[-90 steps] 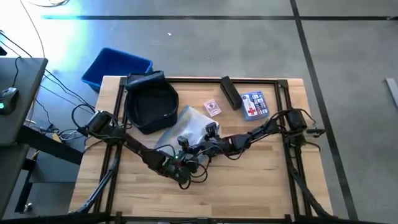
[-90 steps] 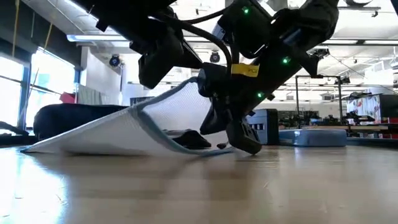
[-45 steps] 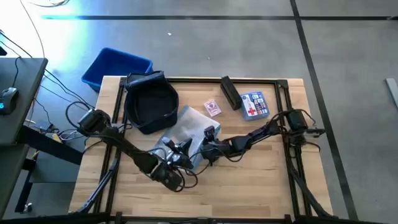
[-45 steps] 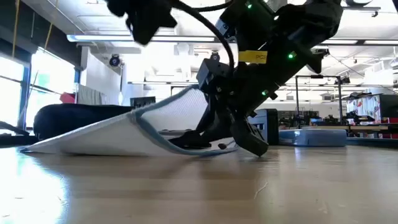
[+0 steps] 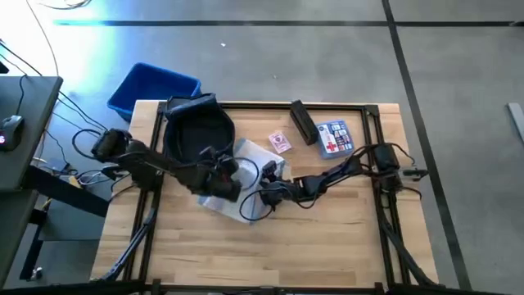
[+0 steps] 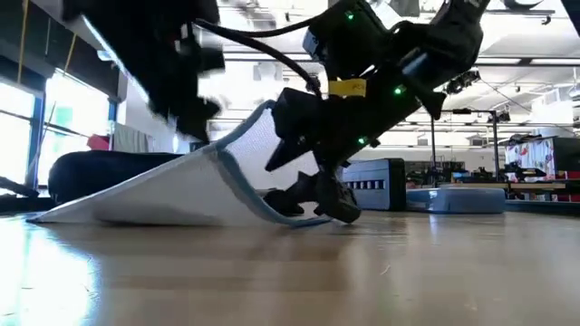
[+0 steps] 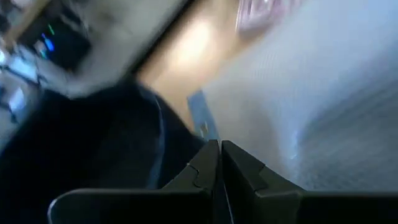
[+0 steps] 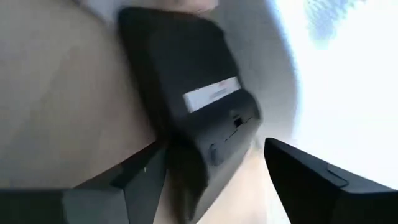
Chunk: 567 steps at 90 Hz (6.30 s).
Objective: Unpack backpack
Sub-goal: Remove the black calculator from the white zip bag, then remove the green packed earphones from the white zip bag
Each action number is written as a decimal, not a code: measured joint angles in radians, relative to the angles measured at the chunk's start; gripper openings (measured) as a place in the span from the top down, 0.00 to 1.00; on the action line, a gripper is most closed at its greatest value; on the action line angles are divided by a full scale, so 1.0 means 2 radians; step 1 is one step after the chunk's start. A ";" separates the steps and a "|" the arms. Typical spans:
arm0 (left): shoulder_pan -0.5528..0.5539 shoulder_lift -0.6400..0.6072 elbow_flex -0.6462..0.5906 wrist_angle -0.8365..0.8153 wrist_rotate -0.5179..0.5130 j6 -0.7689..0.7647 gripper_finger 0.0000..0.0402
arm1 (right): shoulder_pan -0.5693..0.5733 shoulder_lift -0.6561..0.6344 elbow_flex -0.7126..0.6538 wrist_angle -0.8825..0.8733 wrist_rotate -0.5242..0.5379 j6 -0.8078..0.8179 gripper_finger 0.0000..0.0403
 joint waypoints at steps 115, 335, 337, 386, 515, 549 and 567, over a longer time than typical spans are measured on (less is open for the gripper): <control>0.053 0.031 -0.130 0.335 0.157 0.130 1.00 | 0.014 0.003 0.034 -0.098 0.051 -0.005 0.73; 0.050 0.031 -0.132 0.299 0.166 0.090 1.00 | -0.560 -0.491 -0.013 -0.709 -0.392 0.624 0.79; 0.050 0.031 -0.132 0.299 0.167 0.090 1.00 | -0.560 -0.489 -0.013 -0.710 -0.392 0.627 0.79; 0.049 0.031 -0.131 0.299 0.173 0.090 1.00 | -0.619 -0.499 -0.161 -0.553 -0.535 0.624 0.79; 0.037 0.031 -0.129 0.303 0.163 0.113 1.00 | -0.182 -0.827 -0.294 -0.525 -0.337 0.701 0.59; 0.035 0.031 -0.122 0.303 0.153 0.115 1.00 | 0.047 -0.734 -0.396 -0.165 -0.176 0.627 0.65; 0.035 0.031 -0.122 0.303 0.153 0.112 1.00 | 0.103 -0.595 -0.396 0.007 -0.125 0.568 0.65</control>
